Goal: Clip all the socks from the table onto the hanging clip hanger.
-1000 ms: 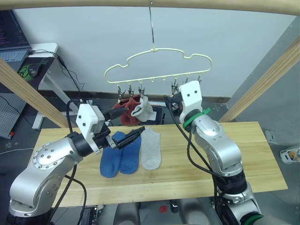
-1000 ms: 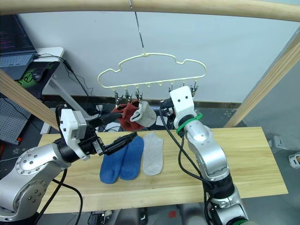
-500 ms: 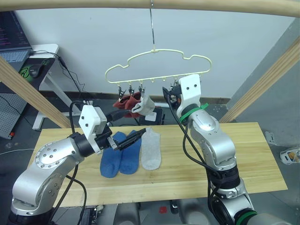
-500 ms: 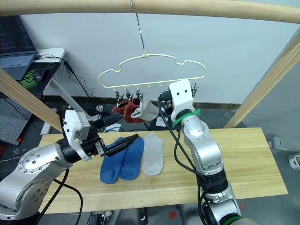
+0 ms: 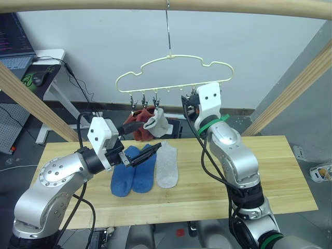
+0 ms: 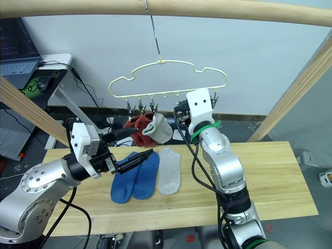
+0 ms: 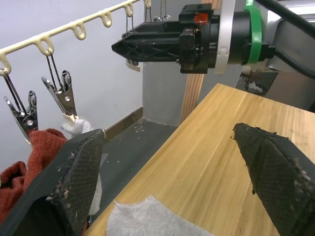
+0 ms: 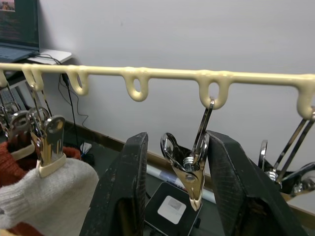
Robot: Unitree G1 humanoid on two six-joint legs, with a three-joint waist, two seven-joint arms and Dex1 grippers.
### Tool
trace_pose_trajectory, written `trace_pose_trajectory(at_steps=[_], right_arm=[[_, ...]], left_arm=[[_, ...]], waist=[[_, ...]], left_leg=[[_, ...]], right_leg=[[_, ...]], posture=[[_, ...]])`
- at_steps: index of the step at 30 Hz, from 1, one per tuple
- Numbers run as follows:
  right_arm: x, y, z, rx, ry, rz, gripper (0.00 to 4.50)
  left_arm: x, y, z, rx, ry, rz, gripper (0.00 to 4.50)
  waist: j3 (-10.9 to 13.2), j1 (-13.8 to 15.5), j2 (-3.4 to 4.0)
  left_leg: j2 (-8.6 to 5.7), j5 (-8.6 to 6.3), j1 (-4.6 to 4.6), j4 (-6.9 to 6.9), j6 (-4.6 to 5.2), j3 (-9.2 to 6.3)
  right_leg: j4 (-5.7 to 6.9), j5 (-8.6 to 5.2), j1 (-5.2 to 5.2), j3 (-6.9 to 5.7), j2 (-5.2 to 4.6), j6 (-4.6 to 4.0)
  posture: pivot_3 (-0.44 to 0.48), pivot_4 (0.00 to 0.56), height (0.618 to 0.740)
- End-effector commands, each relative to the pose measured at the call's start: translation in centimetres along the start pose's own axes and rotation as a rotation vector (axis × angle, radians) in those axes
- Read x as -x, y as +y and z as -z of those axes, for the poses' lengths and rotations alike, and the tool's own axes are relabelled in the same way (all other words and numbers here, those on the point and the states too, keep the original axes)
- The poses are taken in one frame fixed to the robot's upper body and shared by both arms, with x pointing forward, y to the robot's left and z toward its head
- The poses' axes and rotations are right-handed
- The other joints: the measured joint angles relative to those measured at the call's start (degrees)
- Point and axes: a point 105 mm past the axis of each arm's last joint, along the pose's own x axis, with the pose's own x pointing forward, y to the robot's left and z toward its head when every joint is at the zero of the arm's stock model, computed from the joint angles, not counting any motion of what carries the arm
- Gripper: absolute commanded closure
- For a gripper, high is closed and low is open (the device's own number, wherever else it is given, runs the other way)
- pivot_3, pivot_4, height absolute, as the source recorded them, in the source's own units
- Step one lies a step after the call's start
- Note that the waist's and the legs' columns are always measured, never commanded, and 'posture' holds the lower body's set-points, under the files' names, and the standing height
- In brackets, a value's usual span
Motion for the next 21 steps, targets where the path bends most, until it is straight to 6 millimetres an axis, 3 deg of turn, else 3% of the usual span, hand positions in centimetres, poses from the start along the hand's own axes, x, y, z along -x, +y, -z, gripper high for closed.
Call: trace_pose_trajectory(at_steps=[1,20,21], right_arm=[[-0.24,-0.03,-1.94,0.002,-0.078,0.024,2.66],[-1.00,-0.08,-2.08,-0.046,-0.090,0.030,2.66],[-0.99,-0.07,-2.10,-0.046,-0.092,0.030,2.85]], left_arm=[[-0.08,-0.34,-0.29,-0.014,-0.018,0.011,0.01],[-0.05,-0.38,-0.10,-0.012,-0.011,0.006,0.01],[-0.04,-0.39,-0.09,-0.012,-0.011,0.006,0.01]], waist=[[-0.05,0.00,0.00],[-0.22,0.00,0.01],[-0.22,0.00,0.02]], left_leg=[[0.00,0.00,0.00,0.00,0.00,0.00],[0.00,0.00,0.01,0.02,0.01,-0.02],[0.00,0.00,0.01,0.02,0.01,-0.02]], right_leg=[[0.00,0.00,0.00,0.00,0.00,0.00],[0.07,0.01,0.00,-0.03,0.00,-0.02],[0.08,0.01,0.00,-0.03,0.00,-0.02]], posture=[[-0.084,0.201,0.735],[-0.075,0.201,0.735],[-0.076,0.201,0.735]])
